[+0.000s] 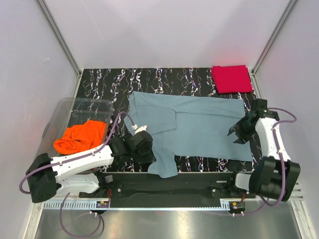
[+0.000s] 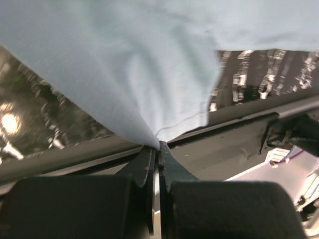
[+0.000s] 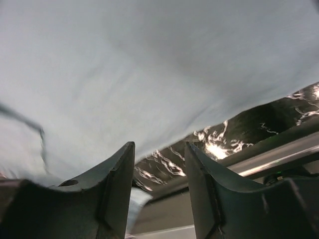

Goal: Fold and stack the t-shirts
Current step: Fold the tshirt

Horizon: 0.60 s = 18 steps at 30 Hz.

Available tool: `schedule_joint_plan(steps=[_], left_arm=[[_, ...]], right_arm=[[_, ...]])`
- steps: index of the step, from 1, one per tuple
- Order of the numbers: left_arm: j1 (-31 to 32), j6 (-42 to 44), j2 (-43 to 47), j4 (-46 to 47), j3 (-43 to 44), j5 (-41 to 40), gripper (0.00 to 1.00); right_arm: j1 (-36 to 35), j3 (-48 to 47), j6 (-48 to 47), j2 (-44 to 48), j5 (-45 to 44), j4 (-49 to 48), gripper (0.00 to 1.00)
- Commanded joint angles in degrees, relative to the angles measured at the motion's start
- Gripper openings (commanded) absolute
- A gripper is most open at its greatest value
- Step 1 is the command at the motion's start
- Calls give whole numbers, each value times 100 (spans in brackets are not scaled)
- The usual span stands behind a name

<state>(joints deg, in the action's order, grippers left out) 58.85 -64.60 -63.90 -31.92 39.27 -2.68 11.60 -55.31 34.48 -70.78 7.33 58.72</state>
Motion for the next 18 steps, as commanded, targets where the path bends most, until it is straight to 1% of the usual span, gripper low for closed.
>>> schedule_joint_plan(steps=[1,2,3,4,5,6,8,9,10,12,14,15,18], left_arm=[[-14,1043,-219,107,572,170,0],[-23,1211,-359,107,660,206,0],[-49,1578,-412,107,809,232,0],[-84,1756,-482,116,872,233,0],[-154,1888,-535,107,890,415,0],[-355,2090,-545,142,890,661,0],[-549,2275,-527,274,802,917,0],[-768,2424,-510,396,715,1023,0],[-874,2469,-510,432,671,1224,0],[-1190,2566,-510,476,557,1427,0],[-1384,2654,-475,494,495,1717,0],[-1550,2724,-448,485,451,1840,0],[-1824,2795,-343,485,372,2025,0]], right_arm=[[849,-200,618,-356,-619,87,52],[1079,-139,787,-375,-663,113,53],[1317,-34,1171,-401,-846,209,53],[1589,28,1306,-384,-969,201,54],[1705,99,1437,-349,-1145,201,55],[1775,212,1648,-296,-1642,201,56],[1881,292,1763,-59,-2120,193,57],[1899,423,1894,63,-2470,132,57],[1934,538,1931,421,-2587,35,58],[2021,1045,2123,836,-2580,-315,58],[2066,1346,2430,1303,-2404,-440,55],[2057,1608,2649,1400,-2308,-623,54],[2075,1873,2879,1462,-2525,-721,54]])
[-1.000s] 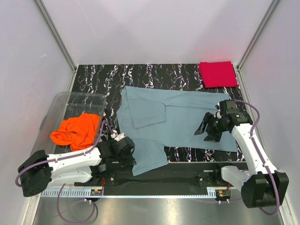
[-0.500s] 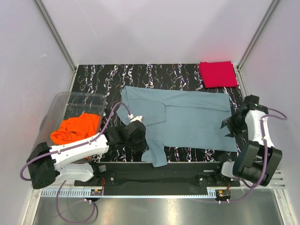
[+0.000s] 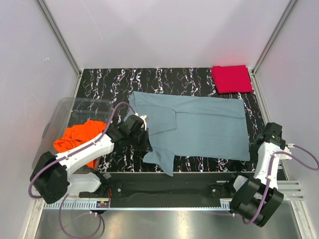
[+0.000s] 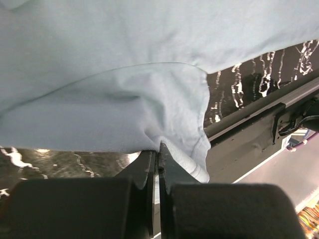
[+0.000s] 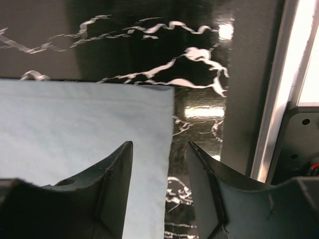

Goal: Fold and stack the t-shirts
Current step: Fold the tshirt

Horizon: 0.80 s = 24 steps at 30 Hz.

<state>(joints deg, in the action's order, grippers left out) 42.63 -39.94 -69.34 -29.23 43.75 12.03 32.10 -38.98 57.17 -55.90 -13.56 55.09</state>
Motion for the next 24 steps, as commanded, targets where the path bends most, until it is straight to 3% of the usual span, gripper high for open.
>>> schedule_joint_plan(steps=[1,10,14,24], left_arm=[[-264,338,245,216,-94,589,0],[-475,329,360,172,-156,774,0],[-519,294,404,111,-112,774,0],[-633,-92,975,-3,-586,502,0]], right_arm=[[25,303,646,-113,-437,-376,54],[51,655,735,-272,-788,-754,55],[51,708,358,-430,-947,-1270,54],[51,576,128,-888,-903,-1457,47]])
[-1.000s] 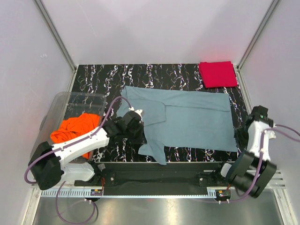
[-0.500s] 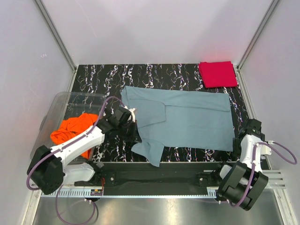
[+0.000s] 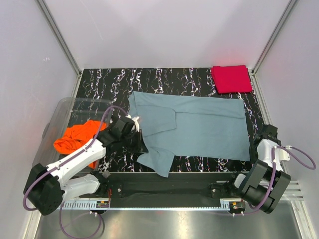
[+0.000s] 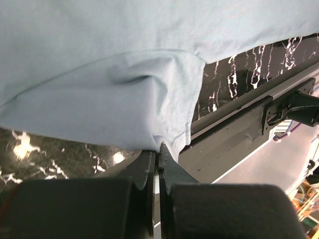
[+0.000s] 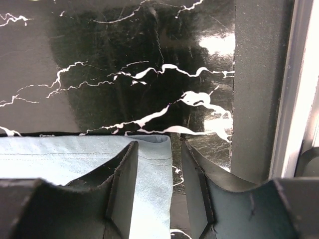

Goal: Fold and stack the t-shirts
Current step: Fold the tshirt

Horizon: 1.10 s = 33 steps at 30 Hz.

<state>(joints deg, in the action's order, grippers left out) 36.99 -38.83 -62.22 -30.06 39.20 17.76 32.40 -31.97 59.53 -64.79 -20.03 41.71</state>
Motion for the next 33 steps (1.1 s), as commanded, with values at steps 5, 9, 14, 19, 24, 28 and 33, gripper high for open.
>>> schedule_joint_plan(steps=[5,9,14,19,24,28,33], left_arm=[[-122,-388,447,80,-281,-115,0],[-131,-485,526,80,-290,-106,0],[-131,-529,588,71,-290,-106,0],[-149,-556,798,-17,-299,-141,0],[-166,-564,1062,-315,-369,-264,0],[-184,-599,1168,-474,-378,-317,0],[-420,-310,967,-579,-1,-527,0]], right_arm=[[21,-169,14,-59,-317,-111,48],[-6,-345,252,-436,-449,47,42],[-23,-355,209,-473,-432,74,9],[-15,-249,-63,-183,-317,-32,0],[-15,-424,-793,-86,17,73,0],[-304,-644,-1048,-209,131,196,0],[-472,-1206,-1531,-699,342,214,0]])
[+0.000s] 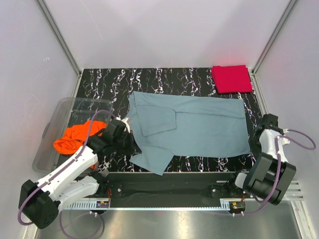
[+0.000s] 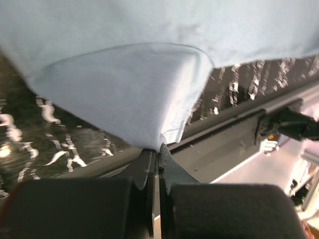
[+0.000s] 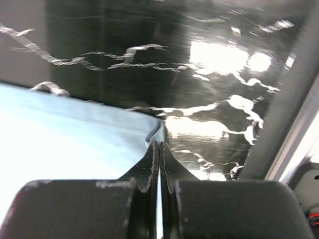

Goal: Fold and stack the t-shirts
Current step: Fold the tshirt

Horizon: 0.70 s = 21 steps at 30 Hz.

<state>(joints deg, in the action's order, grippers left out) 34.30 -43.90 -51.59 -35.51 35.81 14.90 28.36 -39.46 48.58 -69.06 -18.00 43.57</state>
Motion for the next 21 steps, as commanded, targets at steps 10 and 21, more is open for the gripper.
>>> schedule_joint_plan(steps=[10,21], left_arm=[[-1171,1296,-2412,-62,2567,-242,0],[-1681,1569,-4508,-62,4819,101,0]], right_arm=[[-85,-1827,-1447,-1548,876,20,0],[-208,-3269,-1878,-2929,1562,81,0]])
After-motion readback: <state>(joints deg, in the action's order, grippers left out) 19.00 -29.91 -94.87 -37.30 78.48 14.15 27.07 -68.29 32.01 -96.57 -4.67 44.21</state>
